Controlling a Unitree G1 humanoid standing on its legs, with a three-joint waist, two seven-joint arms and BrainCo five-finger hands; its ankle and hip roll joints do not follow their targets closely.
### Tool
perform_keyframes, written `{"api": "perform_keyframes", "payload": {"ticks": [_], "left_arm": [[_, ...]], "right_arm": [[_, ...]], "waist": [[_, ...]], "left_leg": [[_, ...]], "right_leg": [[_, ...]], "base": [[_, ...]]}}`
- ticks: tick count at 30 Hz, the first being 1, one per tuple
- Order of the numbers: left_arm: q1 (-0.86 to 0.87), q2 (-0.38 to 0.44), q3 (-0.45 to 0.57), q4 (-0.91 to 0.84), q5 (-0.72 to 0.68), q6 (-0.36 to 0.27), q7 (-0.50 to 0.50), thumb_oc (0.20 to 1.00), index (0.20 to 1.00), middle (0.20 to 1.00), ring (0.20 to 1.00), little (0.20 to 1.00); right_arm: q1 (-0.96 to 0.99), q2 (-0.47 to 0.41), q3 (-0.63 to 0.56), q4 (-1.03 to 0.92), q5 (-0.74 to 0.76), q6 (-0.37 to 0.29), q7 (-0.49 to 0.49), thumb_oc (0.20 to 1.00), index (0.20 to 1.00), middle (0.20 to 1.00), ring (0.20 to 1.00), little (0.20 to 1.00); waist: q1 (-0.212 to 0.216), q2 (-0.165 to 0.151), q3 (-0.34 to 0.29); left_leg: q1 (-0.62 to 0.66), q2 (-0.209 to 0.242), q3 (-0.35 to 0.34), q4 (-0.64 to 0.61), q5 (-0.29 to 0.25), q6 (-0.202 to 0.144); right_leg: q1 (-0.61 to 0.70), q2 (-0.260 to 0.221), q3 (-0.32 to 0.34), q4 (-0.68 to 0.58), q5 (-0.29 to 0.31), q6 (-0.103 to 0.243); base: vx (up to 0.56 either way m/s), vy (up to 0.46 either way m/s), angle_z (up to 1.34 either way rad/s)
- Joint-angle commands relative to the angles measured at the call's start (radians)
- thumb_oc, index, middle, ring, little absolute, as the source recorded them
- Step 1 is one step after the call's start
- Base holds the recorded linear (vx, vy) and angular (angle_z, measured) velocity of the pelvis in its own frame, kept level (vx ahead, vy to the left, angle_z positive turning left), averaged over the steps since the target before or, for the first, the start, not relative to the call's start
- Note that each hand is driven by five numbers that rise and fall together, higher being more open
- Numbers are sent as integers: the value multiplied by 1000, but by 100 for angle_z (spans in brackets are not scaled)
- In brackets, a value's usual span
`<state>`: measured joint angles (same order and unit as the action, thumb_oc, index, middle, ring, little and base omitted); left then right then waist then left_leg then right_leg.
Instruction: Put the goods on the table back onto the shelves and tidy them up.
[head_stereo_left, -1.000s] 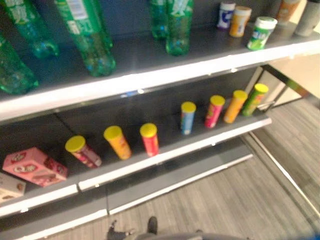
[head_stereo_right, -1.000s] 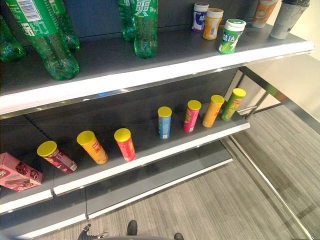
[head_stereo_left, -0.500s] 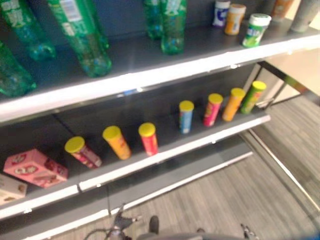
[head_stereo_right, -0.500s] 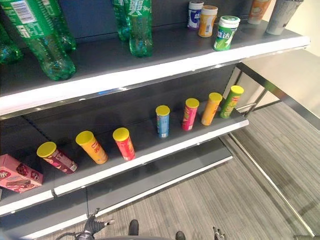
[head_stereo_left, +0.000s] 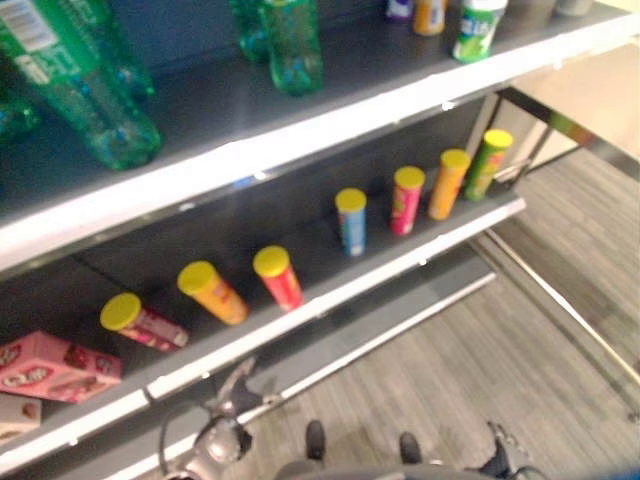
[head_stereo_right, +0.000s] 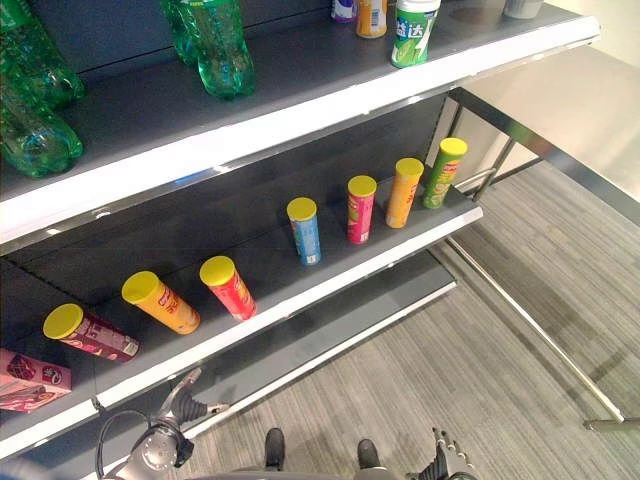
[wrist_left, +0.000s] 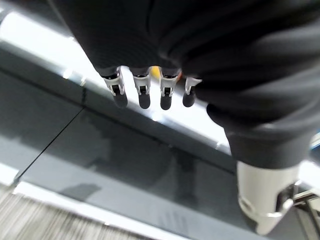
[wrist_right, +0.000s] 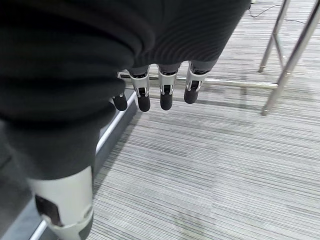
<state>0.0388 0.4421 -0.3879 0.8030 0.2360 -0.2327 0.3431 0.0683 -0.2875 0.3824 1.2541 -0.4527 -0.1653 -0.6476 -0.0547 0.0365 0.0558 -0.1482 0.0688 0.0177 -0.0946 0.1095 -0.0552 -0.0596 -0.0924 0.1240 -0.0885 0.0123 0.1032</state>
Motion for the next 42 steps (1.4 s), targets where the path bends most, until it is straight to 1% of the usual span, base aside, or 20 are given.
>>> {"api": "perform_keyframes", "payload": {"ticks": [1,4,6,10,15,19,30,42], "left_arm": [[-42,27,56,21,50,-29,-2,1000,1000,1000,1000,1000],[-44,50,68,-8,48,-27,-13,1000,1000,1000,1000,1000],[-49,80,82,-33,51,-24,-22,1000,1000,1000,1000,1000],[-60,87,89,-25,50,-22,-22,1000,1000,1000,1000,1000],[-100,71,86,22,37,-13,-14,1000,1000,1000,1000,1000],[-161,63,55,81,36,-6,-6,1000,1000,1000,1000,1000],[-286,54,12,170,3,6,-4,1000,1000,1000,1000,1000],[-277,3,0,180,-28,12,-21,1000,1000,1000,1000,1000]], "right_arm": [[-34,-30,19,-20,-18,-21,-4,1000,1000,1000,1000,1000],[-40,-36,23,-27,-22,-24,-2,1000,1000,1000,1000,1000],[-45,-41,28,-34,-29,-26,4,1000,1000,1000,1000,1000],[-50,-42,29,-33,-34,-26,9,1000,1000,1000,1000,1000],[-62,-41,37,-30,-36,-19,9,1000,1000,1000,1000,1000],[-77,-49,47,-38,-26,-25,12,1000,1000,1000,1000,1000],[-101,-52,74,-48,-13,-27,14,1000,1000,1000,1000,1000],[-93,-46,80,-55,-18,-24,10,1000,1000,1000,1000,1000]], "waist": [[-15,20,-1],[-14,21,0],[-14,23,2],[-14,24,3],[-19,27,7],[-25,26,18],[-42,22,32],[-48,21,36]], "left_leg": [[-27,59,-20,7,-45,-54],[-28,60,-19,7,-45,-54],[-29,59,-17,7,-45,-55],[-32,58,-15,7,-45,-55],[-37,55,-9,7,-46,-55],[-48,55,-2,7,-43,-56],[-67,55,12,7,-39,-53],[-58,59,24,7,-42,-52]], "right_leg": [[-24,-36,-37,32,-41,44],[-24,-38,-38,31,-40,44],[-25,-40,-38,27,-36,45],[-29,-41,-38,25,-34,46],[-38,-44,-35,25,-30,48],[-52,-46,-32,27,-26,50],[-88,-44,-8,36,-16,52],[-91,-43,-1,42,-17,48]], "base": [[0,0,0],[-5,5,-2],[0,0,0],[0,0,0],[-4,1,-2],[0,0,0],[-15,2,-4],[-2,0,-1]]}}
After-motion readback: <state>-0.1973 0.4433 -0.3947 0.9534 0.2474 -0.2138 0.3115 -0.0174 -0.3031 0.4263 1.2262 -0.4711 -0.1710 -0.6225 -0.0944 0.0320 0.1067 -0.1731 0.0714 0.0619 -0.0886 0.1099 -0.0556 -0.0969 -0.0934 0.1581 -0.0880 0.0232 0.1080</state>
